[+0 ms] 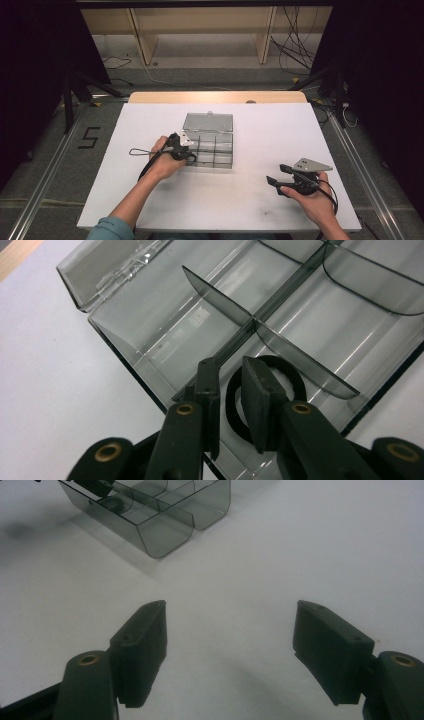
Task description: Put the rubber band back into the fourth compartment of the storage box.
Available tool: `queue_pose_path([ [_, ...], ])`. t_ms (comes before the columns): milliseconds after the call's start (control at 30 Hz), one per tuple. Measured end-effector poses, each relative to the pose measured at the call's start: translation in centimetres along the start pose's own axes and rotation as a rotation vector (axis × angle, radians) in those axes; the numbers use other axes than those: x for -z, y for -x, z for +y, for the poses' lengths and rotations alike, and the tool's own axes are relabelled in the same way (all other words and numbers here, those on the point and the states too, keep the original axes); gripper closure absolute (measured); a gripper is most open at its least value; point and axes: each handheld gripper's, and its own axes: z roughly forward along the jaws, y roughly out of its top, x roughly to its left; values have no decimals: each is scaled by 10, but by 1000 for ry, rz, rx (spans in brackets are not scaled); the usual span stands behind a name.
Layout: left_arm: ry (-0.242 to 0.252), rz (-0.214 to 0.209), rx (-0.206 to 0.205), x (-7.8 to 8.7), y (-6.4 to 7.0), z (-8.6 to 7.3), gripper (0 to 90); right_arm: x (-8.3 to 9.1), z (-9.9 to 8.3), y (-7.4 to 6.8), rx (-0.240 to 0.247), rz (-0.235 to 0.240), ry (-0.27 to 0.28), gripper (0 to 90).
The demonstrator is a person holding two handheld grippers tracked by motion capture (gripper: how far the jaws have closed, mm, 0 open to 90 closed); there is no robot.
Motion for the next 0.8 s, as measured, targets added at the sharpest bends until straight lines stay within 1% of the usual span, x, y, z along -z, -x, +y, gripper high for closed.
queue_pose_path([
  [33, -1, 2, -4, 1, -1, 0, 754, 0, 0, 0, 0, 0, 0, 309],
  [100, 14, 11, 6, 2, -1, 1, 742, 0, 0, 0, 0, 0, 0, 309],
  [200, 31, 24, 9, 5, -1, 2, 721, 0, 0, 0, 3, 1, 2, 309],
  [333, 70, 44, 21, 11, -3, 4, 660, 1, 0, 0, -2, 0, 0, 308],
  [400, 95, 49, 37, 15, -4, 4, 633, 1, 0, 0, -4, -1, 0, 309],
  [433, 100, 47, 38, 17, -4, 5, 621, 1, 0, 1, 0, 0, 2, 309],
  [500, 125, 42, 57, 21, -4, 6, 598, 2, 0, 1, 0, -1, 4, 308],
  [533, 131, 38, 59, 23, -5, 6, 581, 2, 0, 1, -4, -1, 3, 308],
  [600, 157, 29, 73, 26, -4, 6, 532, 2, 0, 1, -3, 0, 4, 309],
  [667, 172, 30, 89, 29, -5, 7, 490, 2, 0, 1, -2, 1, 6, 309],
  [733, 172, 46, 115, 31, -6, 7, 459, 2, 0, 1, -3, 0, 9, 308],
  [800, 167, 77, 135, 32, -7, 6, 445, 2, 0, 2, -7, 1, 8, 309],
])
